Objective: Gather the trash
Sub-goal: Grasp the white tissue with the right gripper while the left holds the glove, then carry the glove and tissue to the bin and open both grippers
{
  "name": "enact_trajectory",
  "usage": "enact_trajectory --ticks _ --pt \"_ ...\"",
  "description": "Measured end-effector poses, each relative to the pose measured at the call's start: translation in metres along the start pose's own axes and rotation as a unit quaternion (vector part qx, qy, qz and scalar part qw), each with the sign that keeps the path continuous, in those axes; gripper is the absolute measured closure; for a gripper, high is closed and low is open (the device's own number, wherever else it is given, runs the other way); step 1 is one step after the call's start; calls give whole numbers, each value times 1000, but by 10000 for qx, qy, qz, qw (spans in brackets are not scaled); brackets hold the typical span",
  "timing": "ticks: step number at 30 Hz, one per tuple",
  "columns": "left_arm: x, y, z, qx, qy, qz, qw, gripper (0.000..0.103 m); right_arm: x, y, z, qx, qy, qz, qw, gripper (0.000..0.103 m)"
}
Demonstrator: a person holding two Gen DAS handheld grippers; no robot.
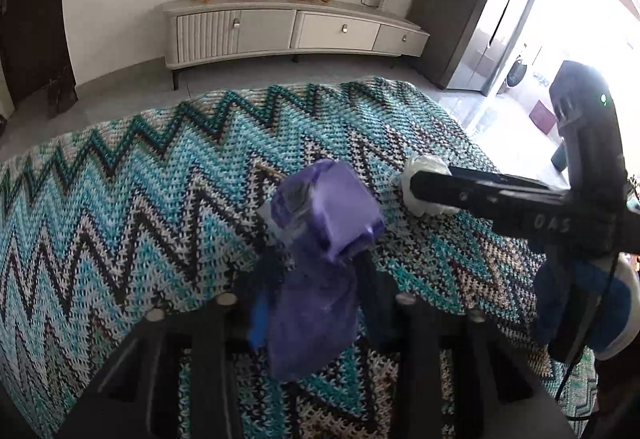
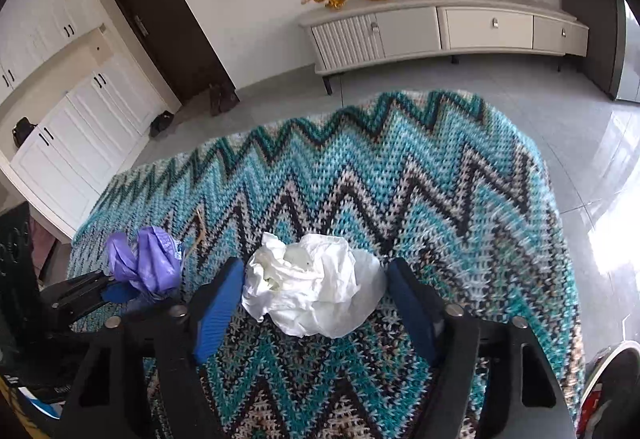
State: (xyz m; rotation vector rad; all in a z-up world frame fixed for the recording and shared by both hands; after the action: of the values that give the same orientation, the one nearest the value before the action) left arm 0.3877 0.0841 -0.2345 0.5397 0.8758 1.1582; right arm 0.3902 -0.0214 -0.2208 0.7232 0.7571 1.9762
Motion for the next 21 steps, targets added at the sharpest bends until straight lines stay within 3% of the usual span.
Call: enact_trajectory --ticks 2,7,11,21 --pt "1 3 0 -36 90 -44 9999 76 1 0 0 8 63 -7 10000 55" --pt "-3 18 -7 -117 121 -75 9998 80 12 11 -8 34 196 132 9997 74" --pt "-10 36 -20 -170 -23 60 9998 81 24 29 -22 3 288 225 9993 79" --pt "-29 94 -49 -356 -224 263 9988 81 50 114 -73 -261 571 398 9972 80"
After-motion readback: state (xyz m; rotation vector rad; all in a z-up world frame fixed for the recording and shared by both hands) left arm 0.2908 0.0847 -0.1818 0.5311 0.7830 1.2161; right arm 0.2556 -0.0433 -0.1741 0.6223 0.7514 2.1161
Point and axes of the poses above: each gripper's, at about its wrist camera, not at the fingertips, and y roughly against the way its jaws point, x to its left, z to its top, the point moved 10 cm from there along -y, roughly the way its jaws point, and after that the axes turned 10 degrees about y, right-handed, at the moved point
